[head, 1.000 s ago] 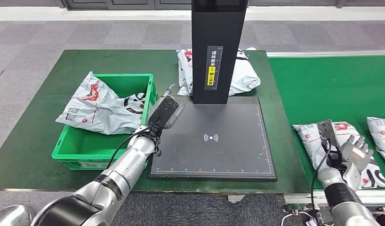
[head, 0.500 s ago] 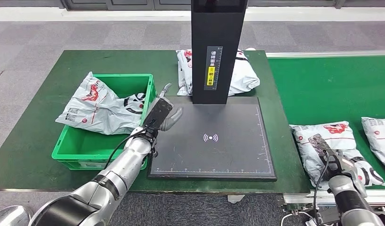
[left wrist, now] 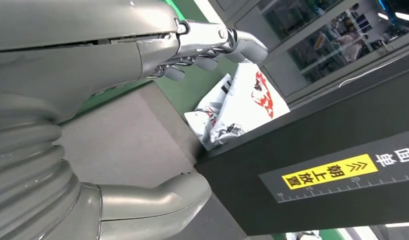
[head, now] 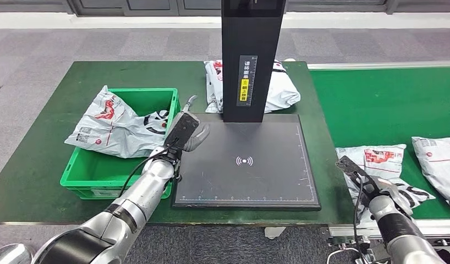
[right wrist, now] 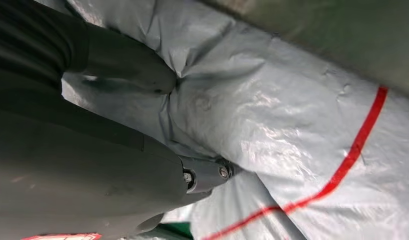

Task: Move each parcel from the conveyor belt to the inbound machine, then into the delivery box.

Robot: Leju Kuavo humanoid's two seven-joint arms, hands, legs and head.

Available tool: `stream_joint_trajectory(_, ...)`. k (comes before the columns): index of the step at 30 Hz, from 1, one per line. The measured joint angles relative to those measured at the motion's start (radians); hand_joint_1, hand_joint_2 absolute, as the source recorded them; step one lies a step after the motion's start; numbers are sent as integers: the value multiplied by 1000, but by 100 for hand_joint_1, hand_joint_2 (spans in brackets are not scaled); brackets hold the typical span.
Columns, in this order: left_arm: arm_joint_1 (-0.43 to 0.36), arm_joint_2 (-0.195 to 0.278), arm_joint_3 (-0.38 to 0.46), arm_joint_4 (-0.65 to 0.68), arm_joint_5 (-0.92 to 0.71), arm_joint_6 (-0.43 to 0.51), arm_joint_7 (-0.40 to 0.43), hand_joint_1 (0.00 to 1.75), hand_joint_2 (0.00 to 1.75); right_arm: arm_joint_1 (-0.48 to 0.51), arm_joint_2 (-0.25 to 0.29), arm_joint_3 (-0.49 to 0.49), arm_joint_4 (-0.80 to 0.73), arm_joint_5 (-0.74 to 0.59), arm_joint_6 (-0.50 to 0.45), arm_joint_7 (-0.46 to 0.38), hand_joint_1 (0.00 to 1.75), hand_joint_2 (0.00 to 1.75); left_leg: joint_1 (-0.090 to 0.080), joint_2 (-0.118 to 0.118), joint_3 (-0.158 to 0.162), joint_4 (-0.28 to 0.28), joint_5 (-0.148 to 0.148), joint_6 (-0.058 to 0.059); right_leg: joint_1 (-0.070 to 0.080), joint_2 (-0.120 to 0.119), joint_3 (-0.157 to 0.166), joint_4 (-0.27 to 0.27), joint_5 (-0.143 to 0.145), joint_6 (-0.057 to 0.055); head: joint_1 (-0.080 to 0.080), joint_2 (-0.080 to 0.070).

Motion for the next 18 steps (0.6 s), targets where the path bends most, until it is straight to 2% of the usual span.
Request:
stream_joint_trajectory(8, 4, 4, 0, -11, -3, 25, -2, 0, 175, -12, 28, 15, 0, -36, -32, -41, 175, 175, 2, 2, 2, 0, -1, -2, 2, 4, 2, 0, 1, -1, 0, 0)
stream_joint_trajectory(18, 20, 21, 0, -39, -31, 46, 9, 0, 175, 28, 82, 0, -52, -141, -159, -138, 175, 175, 7, 14, -3, -1, -7, -9, 3, 18, 1, 0, 1, -6, 0, 0)
